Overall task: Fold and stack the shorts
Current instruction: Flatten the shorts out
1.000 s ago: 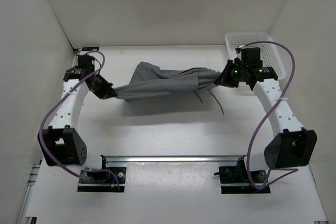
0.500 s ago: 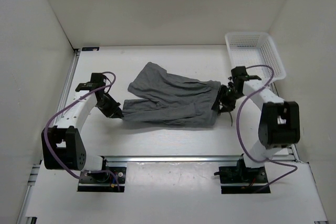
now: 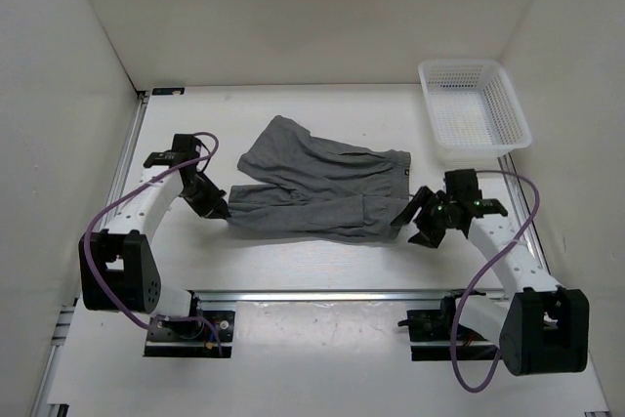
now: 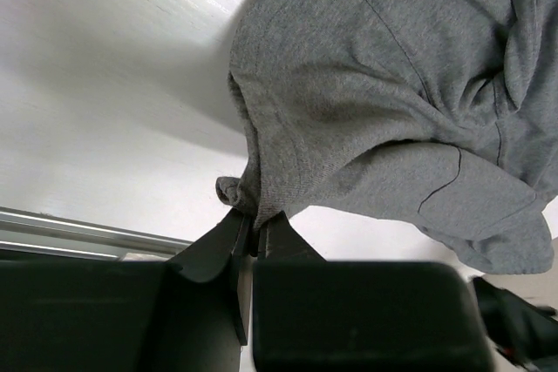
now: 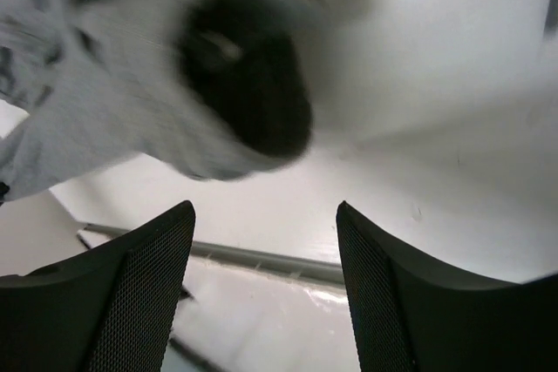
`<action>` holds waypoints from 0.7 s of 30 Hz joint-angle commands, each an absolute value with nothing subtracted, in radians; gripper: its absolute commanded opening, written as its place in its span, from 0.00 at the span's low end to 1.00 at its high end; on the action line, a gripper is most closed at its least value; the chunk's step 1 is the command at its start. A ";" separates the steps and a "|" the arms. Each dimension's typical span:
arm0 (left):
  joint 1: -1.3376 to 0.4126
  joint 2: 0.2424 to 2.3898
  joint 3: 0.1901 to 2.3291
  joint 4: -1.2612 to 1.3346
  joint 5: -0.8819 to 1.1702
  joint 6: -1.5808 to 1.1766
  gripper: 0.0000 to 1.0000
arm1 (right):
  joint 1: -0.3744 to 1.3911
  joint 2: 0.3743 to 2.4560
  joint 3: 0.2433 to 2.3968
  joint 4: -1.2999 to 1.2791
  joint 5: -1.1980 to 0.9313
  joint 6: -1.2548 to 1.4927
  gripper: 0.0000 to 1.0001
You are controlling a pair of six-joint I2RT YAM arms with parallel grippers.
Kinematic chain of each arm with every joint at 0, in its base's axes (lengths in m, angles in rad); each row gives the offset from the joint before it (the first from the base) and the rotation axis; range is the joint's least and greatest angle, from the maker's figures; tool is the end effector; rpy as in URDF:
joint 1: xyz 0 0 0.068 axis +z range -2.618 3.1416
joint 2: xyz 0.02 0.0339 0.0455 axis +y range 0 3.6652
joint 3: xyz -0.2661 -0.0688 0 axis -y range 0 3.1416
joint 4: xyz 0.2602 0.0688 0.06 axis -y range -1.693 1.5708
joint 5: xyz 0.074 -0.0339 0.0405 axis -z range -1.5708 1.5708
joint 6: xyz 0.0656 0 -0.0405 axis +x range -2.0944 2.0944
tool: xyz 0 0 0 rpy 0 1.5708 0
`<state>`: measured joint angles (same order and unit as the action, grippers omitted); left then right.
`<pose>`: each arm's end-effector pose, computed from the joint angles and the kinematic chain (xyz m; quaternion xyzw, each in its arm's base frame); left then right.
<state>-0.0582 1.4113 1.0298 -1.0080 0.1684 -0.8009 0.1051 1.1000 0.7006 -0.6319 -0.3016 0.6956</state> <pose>0.2655 -0.0265 0.1986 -0.3530 0.9275 -0.1137 0.0471 0.2292 0.0438 0.1875 0.2390 0.9233 0.2360 0.1862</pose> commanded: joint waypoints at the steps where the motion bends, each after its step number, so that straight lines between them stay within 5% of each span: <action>1: -0.067 1.401 1.058 -0.989 0.153 -0.798 0.10 | 0.110 1.039 0.583 -0.536 -0.409 0.868 0.71; 12: -0.086 1.410 1.058 -0.980 0.144 -0.807 0.10 | 0.202 1.169 0.494 -0.227 -0.286 0.968 0.75; 16: -0.086 1.410 1.049 -0.980 0.144 -0.816 0.10 | 0.245 1.247 0.508 -0.169 -0.216 0.979 0.69; 21: -0.086 1.410 1.049 -0.980 0.144 -0.816 0.10 | 0.308 1.312 0.508 -0.160 -0.172 1.011 0.48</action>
<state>-0.0818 1.4189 1.0298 -0.9932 0.1635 -0.8120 0.2687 1.2907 0.4953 -0.1947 -0.2478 0.9810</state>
